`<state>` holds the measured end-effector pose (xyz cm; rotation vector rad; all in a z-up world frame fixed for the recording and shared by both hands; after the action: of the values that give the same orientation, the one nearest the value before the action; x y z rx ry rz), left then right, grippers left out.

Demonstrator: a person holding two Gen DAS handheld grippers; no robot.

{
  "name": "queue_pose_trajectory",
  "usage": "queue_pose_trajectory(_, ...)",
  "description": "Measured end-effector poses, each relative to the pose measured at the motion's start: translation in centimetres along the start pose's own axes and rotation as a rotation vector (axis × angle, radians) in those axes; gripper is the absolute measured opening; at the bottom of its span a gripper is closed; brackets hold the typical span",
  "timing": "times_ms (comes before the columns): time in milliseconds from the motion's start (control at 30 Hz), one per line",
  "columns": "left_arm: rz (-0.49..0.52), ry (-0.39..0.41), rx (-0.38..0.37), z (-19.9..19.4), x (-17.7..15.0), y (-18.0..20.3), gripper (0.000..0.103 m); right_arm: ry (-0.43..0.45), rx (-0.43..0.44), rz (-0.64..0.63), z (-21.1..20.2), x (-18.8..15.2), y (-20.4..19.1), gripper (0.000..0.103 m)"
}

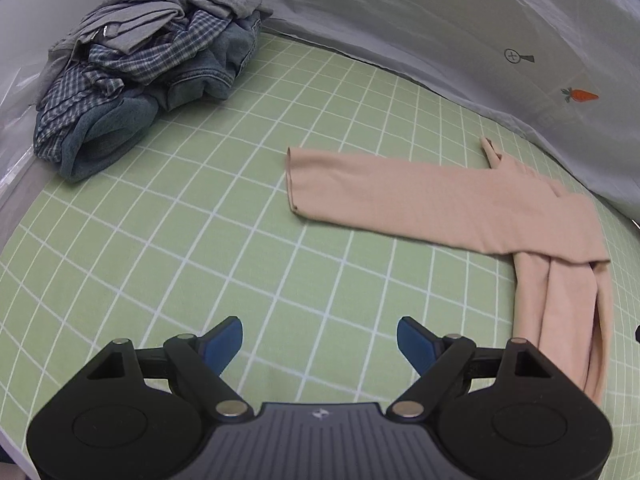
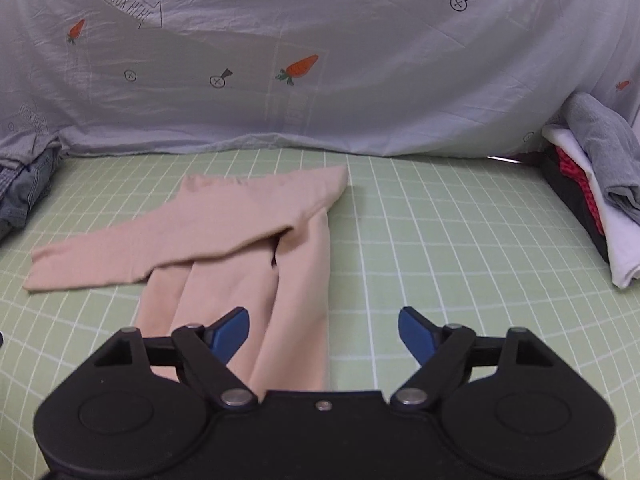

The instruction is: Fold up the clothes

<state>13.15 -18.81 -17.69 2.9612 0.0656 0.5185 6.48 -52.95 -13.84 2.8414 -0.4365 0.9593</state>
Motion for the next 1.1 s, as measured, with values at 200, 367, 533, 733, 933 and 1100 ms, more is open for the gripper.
queue_pose_trajectory(200,-0.034,0.040,0.067,3.3,5.9,-0.6,0.083,0.017,0.052,-0.007,4.8,6.7,-1.5,0.060)
queue_pose_trajectory(367,-0.045,0.038,0.094,5.8,9.3,-0.7,0.079,-0.035,0.067,-0.025,10.0,9.7,-2.2,0.047)
queue_pose_trajectory(533,-0.037,0.030,0.117,7.6,10.6,-0.6,0.069,-0.101,0.057,-0.051,13.9,9.9,-2.1,0.048)
queue_pose_trajectory(733,0.017,0.052,0.114,7.9,10.9,0.1,0.046,-0.169,0.085,-0.024,16.4,9.1,-1.7,0.046)
queue_pose_trajectory(933,0.011,0.069,0.061,7.5,11.1,0.4,0.005,-0.128,0.092,-0.013,15.7,9.3,-1.0,0.002)
queue_pose_trajectory(1100,-0.015,0.122,0.009,5.6,11.5,0.3,0.005,-0.030,0.094,-0.002,12.9,10.7,-0.8,0.001)
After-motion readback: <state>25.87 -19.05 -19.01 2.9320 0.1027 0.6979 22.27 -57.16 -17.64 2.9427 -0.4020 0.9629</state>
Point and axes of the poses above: each gripper's, at about its wrist camera, not at the fingertips, and z roughly the way its jaws point, y to its right, x to its top, the point moved 9 cm from there along z, roughly the way its jaws point, and after that the axes turned 10 degrees about -y, right-handed, at the moved point
